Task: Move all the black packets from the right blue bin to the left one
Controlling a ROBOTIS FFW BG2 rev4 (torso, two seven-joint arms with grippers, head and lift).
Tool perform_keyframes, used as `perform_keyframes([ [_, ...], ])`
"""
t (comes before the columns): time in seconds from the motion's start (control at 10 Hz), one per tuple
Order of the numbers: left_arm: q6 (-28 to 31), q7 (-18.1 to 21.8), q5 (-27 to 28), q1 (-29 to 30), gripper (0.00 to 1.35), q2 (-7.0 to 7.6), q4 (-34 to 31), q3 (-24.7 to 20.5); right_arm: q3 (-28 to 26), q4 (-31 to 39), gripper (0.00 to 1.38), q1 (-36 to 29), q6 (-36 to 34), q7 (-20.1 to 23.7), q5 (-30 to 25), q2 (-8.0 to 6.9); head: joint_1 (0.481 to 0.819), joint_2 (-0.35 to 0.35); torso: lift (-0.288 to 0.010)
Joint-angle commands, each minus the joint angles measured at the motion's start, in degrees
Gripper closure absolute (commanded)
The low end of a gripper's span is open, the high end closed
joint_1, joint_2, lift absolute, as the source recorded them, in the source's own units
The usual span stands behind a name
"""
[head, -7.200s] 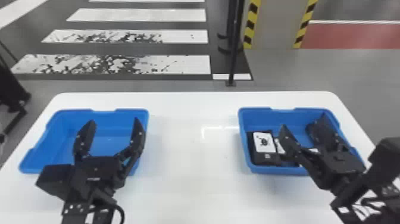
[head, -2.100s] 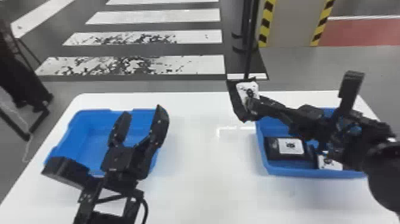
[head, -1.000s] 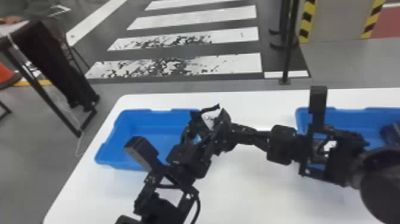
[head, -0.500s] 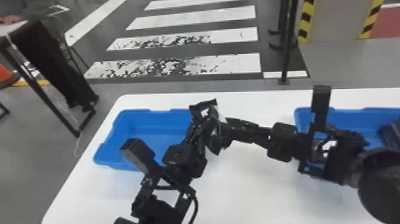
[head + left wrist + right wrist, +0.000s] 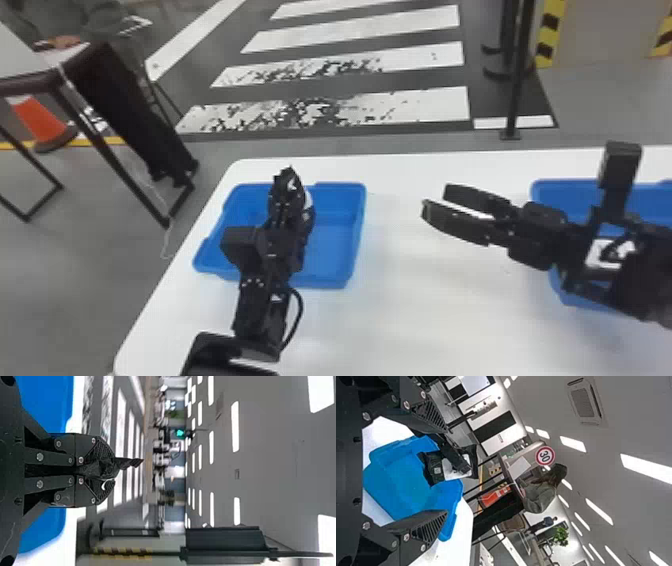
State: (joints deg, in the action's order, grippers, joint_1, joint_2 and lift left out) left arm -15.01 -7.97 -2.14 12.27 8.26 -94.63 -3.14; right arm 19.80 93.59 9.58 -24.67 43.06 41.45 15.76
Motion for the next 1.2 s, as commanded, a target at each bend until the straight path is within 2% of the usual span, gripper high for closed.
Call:
perform_keyframes([
  [0.0, -2.9, -3.1, 12.0, -3.8, 1.16, 0.35, 7.5, -3.4, -0.8, 0.0, 0.12, -0.3, 0.3, 0.0, -0.3, 0.06, 0.695, 0.350, -0.168],
  [0.1, -2.7, -2.7, 5.5, -3.1, 0.60, 0.97, 7.5, -1.8, -2.4, 0.4, 0.11, -1.1, 0.8, -0.6, -1.6, -0.03, 0.695, 0.350, -0.168],
  [0.2, -7.4, -2.0, 1.9, -1.6, 0.08, 0.71, 7.5, -1.5, -6.0, 4.4, 0.11, -4.4, 1.3, -4.0, -3.9, -0.12, 0.695, 0.350, -0.168],
  [0.3, -10.7, 0.1, -3.1, -0.3, 0.06, 0.62, 6.9, 0.1, -11.6, 11.4, 0.11, -9.0, 0.3, -8.1, -9.3, -0.65, 0.695, 0.350, -0.168],
  [0.4, -10.6, 1.8, -6.5, 1.4, 0.18, 0.62, 4.4, 1.8, -16.0, 18.4, 0.11, -12.1, -4.2, -12.4, -15.3, -1.00, 0.695, 0.336, -0.168],
  [0.5, -8.3, 3.7, -10.3, 3.5, 0.24, 0.62, 0.9, 3.5, -19.5, 24.6, 0.11, -13.8, -9.6, -15.6, -24.0, -1.35, 0.695, 0.282, -0.168],
  [0.6, -6.1, 5.2, -14.1, 5.7, 0.28, 0.62, -2.5, 5.0, -21.4, 25.9, 0.11, -13.9, -14.1, -17.0, -27.5, -1.44, 0.695, 0.212, -0.168],
  [0.7, -4.4, 6.6, -17.5, 7.8, 0.29, 0.62, -5.4, 6.2, -23.1, 25.7, 0.11, -14.6, -17.5, -18.6, -28.7, -1.70, 0.695, 0.142, -0.168],
  [0.8, -4.1, 7.4, -19.0, 9.4, 0.29, 0.62, -7.4, 7.0, -24.4, 24.3, 0.11, -14.8, -19.5, -19.1, -30.5, -2.05, 0.695, 0.117, -0.168],
  [0.9, -3.8, 7.8, -19.1, 9.9, 0.29, 0.62, -8.4, 7.6, -24.5, 20.4, 0.11, -13.7, -20.2, -19.1, -30.9, -1.96, 0.695, 0.066, -0.168],
  [1.1, -3.1, 8.1, -19.1, 9.7, 0.30, 0.62, -8.4, 7.8, -24.1, 15.0, 0.11, -11.5, -22.2, -17.5, -31.7, -1.70, 0.695, 0.014, -0.168],
])
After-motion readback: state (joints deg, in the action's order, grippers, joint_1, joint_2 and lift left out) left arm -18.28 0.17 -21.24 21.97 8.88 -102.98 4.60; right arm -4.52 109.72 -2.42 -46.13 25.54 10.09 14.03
